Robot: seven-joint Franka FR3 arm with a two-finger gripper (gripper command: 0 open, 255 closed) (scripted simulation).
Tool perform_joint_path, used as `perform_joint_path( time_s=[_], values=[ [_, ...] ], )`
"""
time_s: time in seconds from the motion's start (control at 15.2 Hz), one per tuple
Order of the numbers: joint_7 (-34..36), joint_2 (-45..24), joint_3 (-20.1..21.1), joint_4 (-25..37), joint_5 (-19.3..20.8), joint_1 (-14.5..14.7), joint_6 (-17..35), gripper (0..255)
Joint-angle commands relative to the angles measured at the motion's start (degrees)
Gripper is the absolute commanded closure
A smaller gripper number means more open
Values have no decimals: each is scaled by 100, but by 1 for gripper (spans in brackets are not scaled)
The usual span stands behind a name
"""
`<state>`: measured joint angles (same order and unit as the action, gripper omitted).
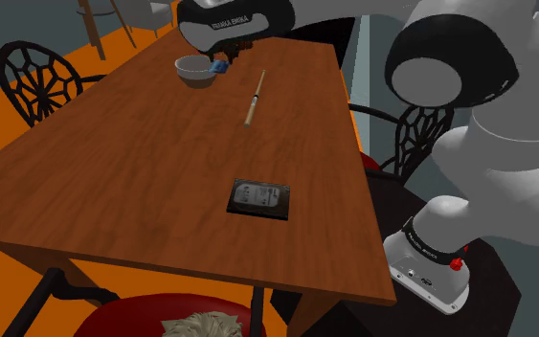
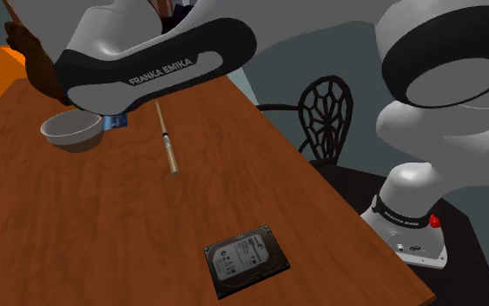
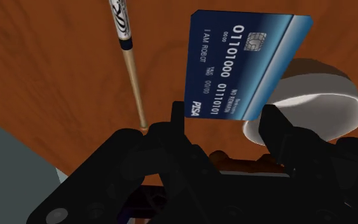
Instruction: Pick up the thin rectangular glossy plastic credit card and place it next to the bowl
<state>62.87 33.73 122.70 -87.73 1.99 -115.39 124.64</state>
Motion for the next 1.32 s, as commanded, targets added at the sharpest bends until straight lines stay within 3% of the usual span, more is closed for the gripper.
perform_joint_path(
  time_s=[0.0, 0.2, 0.33, 1.25],
  values=[
    [-213, 488, 324, 804, -352, -623, -237, 255],
    [-405, 1276, 716, 2321, -762, -1543, -791, 255],
    [-458, 2030, 1003, 3947, -1038, -2379, -1448, 255],
    [-250, 2096, 1011, 2762, -1024, -2001, -406, 255]
  ],
)
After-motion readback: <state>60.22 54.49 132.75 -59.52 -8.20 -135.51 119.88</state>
